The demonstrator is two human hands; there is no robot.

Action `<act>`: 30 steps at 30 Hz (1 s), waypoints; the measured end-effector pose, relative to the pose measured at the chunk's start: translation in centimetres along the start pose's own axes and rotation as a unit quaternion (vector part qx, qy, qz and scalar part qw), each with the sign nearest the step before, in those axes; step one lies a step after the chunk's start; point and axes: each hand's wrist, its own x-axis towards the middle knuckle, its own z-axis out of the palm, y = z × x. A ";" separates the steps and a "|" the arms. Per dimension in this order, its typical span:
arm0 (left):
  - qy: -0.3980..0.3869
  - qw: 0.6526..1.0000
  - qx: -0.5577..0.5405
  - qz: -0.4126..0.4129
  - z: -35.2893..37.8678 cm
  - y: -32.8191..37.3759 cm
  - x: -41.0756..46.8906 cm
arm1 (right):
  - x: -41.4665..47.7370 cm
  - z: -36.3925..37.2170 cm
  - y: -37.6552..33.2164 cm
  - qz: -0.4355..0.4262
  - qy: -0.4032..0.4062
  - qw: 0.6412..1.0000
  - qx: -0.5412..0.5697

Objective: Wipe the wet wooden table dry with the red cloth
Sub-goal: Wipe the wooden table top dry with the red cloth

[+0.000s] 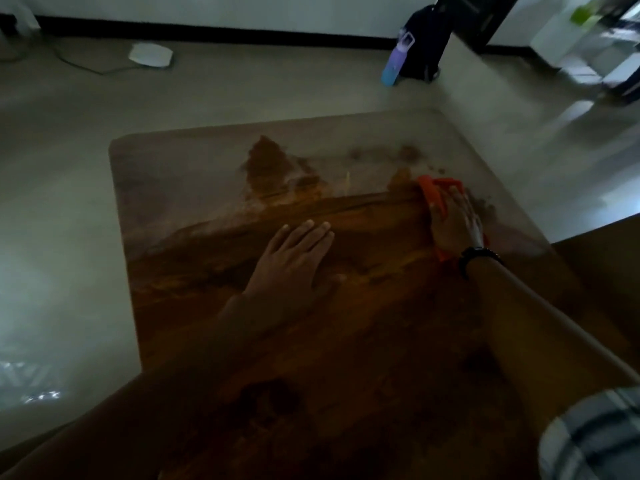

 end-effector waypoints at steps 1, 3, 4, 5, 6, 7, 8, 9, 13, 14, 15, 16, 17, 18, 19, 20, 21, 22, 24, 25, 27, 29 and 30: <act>-0.023 1.000 0.006 0.005 -0.2 0.3 0.5 | 0.0 0.1 -0.1 -0.001 0.001 1.000 -0.001; -0.049 0.998 0.018 0.018 -0.7 0.9 1.7 | -1.2 0.4 -1.1 -0.012 0.000 1.000 -0.004; -0.056 0.998 0.023 0.020 -0.9 1.1 2.2 | -2.4 0.7 -1.8 -0.026 -0.005 1.000 -0.008; -0.067 0.997 0.024 0.018 -1.1 1.3 2.8 | -3.8 1.0 -2.5 -0.050 -0.014 0.999 -0.012; -0.084 0.996 0.027 0.013 -1.2 1.5 3.3 | -5.5 1.3 -3.2 -0.084 -0.025 0.996 -0.013; -0.110 0.993 0.032 0.008 -1.3 1.6 3.9 | -7.4 1.6 -3.8 -0.124 -0.035 0.992 -0.010; -0.142 0.989 0.039 0.003 -1.5 1.8 4.5 | -9.0 1.6 -4.1 -0.162 -0.049 0.986 -0.006; -0.174 0.984 0.044 -0.001 -1.7 2.1 4.9 | -10.3 1.7 -4.0 -0.192 -0.067 0.979 0.001; -0.216 0.973 0.085 0.000 -2.7 3.2 6.3 | -7.7 1.1 -0.4 -0.229 -0.034 0.973 0.023; -0.219 0.970 0.105 0.005 -2.9 3.6 6.6 | -5.7 0.8 0.7 -0.204 -0.023 0.978 0.021; -0.222 0.967 0.123 0.009 -3.0 4.1 7.0 | -3.7 0.4 1.9 -0.174 -0.019 0.984 0.018; -0.226 0.964 0.136 0.010 -3.3 4.5 7.3 | -1.7 0.0 2.7 -0.146 -0.017 0.989 0.014; -0.228 0.963 0.140 0.007 -3.4 4.8 7.6 | 0.2 -0.3 3.5 -0.123 -0.012 0.992 0.008; -0.226 0.964 0.138 0.000 -3.5 5.3 7.9 | 1.8 -0.8 4.1 -0.104 -0.006 0.995 0.001; -0.222 0.965 0.135 -0.008 -3.6 5.8 8.2 | 3.2 -1.1 4.9 -0.083 -0.004 0.997 -0.002; -0.219 0.966 0.137 -0.015 -3.7 6.1 8.4 | 4.4 -1.4 5.7 -0.062 -0.003 0.998 -0.001; -0.218 0.965 0.144 -0.020 -3.8 6.5 8.7 | 5.4 -1.6 6.4 -0.042 -0.004 0.999 0.004; -0.222 0.963 0.152 -0.024 -3.9 6.7 8.8 | 6.1 -1.9 7.1 -0.020 -0.006 1.000 0.010; -0.228 0.960 0.161 -0.032 -3.9 7.1 9.0 | 6.8 -2.5 8.4 0.029 -0.004 0.999 0.021; -0.227 0.960 0.163 -0.035 -3.9 7.2 9.0 | 6.6 -2.8 9.2 0.054 0.001 0.998 0.026; -0.221 0.962 0.158 -0.040 -3.9 7.4 8.9 | 5.4 -3.0 11.2 0.104 0.020 0.994 0.032; -0.211 0.965 0.149 -0.044 -3.9 7.2 8.6 | 3.8 -3.3 13.4 0.138 0.052 0.988 0.044; -0.209 0.967 0.143 -0.044 -3.8 7.1 8.5 | 3.1 -3.5 14.5 0.154 0.071 0.984 0.055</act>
